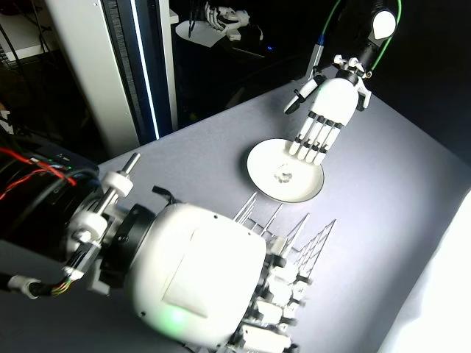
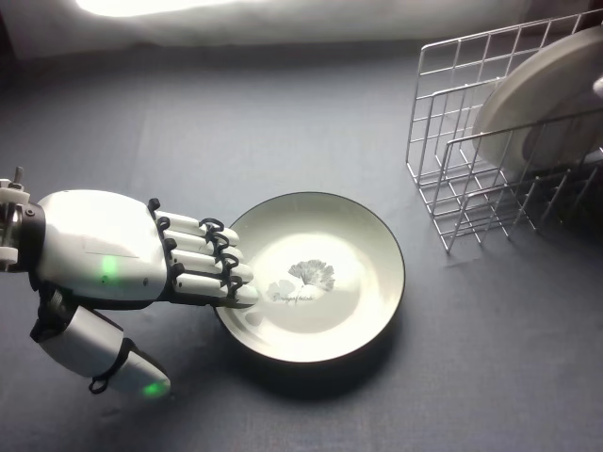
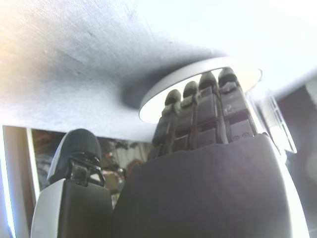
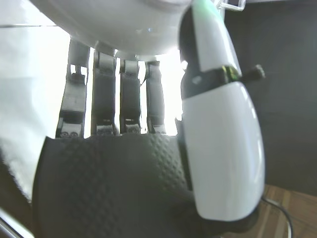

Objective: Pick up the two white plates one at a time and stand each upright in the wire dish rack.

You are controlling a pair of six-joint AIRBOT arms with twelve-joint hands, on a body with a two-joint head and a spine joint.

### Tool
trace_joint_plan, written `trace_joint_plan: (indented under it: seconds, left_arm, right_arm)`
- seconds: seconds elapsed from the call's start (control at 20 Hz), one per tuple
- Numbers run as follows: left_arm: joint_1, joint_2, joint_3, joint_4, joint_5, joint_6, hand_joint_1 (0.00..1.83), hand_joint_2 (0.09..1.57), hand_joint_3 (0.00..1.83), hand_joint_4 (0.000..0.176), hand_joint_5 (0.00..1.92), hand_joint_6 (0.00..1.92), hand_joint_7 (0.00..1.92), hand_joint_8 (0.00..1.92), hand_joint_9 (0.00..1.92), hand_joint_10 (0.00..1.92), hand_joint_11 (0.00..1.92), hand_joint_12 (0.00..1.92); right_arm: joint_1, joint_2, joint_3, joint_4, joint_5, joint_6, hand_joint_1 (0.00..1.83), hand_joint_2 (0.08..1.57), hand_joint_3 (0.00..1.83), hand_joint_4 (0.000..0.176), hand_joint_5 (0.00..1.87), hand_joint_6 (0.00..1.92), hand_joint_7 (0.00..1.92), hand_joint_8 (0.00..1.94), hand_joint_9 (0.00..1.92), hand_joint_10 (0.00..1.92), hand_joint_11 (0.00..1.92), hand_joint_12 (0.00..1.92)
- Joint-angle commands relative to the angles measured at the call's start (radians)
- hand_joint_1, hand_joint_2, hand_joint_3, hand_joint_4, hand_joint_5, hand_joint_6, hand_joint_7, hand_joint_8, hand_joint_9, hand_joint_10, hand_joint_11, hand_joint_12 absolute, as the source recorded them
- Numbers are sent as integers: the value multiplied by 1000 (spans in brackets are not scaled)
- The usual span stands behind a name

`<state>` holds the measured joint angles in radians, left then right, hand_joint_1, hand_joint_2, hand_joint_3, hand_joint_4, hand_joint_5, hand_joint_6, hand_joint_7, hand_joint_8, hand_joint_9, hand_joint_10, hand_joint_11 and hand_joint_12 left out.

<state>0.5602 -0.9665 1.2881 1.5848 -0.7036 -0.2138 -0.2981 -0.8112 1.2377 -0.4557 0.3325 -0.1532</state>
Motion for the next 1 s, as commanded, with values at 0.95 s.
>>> trace_joint_plan:
  seconds: [0.95]
  left_arm:
    - [91,-23,18,-33,-42,-26,0,1236,0,0,0,0,0,0,0,0,0,0]
  right_arm:
    - [38,0,-182,-537,366,7,799,804,28,0,0,0,0,0,0,0,0,0]
